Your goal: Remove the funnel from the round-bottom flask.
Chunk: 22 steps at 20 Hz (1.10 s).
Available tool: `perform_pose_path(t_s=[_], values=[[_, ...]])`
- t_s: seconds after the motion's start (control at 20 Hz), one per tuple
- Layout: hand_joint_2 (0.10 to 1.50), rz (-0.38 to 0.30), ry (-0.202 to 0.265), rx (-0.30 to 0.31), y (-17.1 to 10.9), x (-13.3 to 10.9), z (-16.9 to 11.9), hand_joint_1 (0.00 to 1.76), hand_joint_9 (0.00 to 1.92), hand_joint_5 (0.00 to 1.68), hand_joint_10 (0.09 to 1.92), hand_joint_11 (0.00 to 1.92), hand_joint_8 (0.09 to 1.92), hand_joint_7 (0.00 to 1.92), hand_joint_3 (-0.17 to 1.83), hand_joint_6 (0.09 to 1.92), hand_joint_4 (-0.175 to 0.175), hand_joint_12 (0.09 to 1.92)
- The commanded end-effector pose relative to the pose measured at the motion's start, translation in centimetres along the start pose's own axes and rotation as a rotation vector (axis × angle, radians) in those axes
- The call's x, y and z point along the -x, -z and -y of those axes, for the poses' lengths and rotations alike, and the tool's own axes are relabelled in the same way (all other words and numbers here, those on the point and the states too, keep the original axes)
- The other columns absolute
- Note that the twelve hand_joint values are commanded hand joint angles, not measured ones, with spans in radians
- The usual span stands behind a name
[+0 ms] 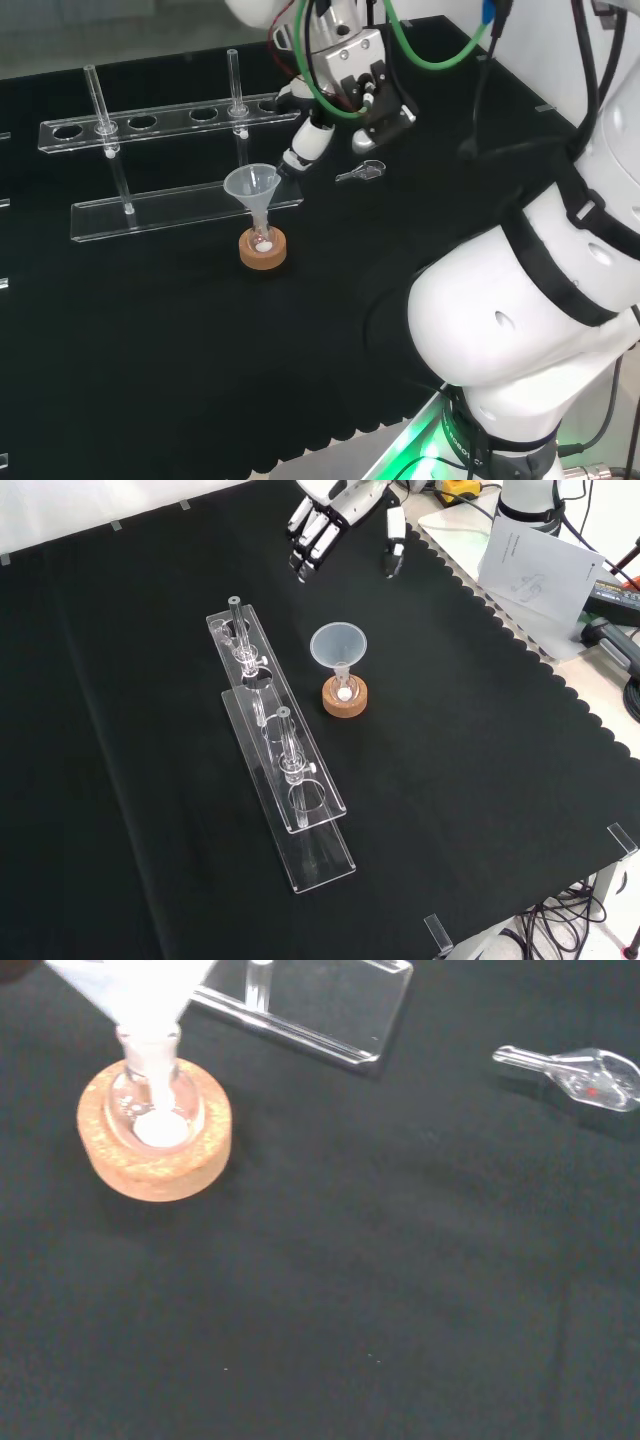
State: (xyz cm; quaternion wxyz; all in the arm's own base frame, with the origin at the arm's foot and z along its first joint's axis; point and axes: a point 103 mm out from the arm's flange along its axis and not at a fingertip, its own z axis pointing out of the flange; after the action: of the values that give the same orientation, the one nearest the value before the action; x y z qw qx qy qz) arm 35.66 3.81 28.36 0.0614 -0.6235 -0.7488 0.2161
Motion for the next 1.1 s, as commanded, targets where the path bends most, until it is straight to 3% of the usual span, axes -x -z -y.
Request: perform_pose_path(t_s=[0.05, 0.5, 1.1], values=[[0.67, 0.102, 0.038, -0.034, 1.0, -3.0, -1.3, 0.52, 0.55, 0.13, 0.09, 0.2, 0.59, 0.02, 0.27, 0.09, 0.014, 1.43], [0.68, 0.175, 0.072, -0.077, 1.2, -6.1, -4.3, 0.53, 0.54, 0.13, 0.09, 0.19, 0.59, 0.01, 0.25, 0.09, 0.016, 1.44], [0.69, 0.224, 0.1, -0.114, 0.4, -7.2, -6.6, 0.53, 0.51, 0.12, 0.09, 0.19, 0.55, 0.0, 0.23, 0.09, 0.021, 1.44]])
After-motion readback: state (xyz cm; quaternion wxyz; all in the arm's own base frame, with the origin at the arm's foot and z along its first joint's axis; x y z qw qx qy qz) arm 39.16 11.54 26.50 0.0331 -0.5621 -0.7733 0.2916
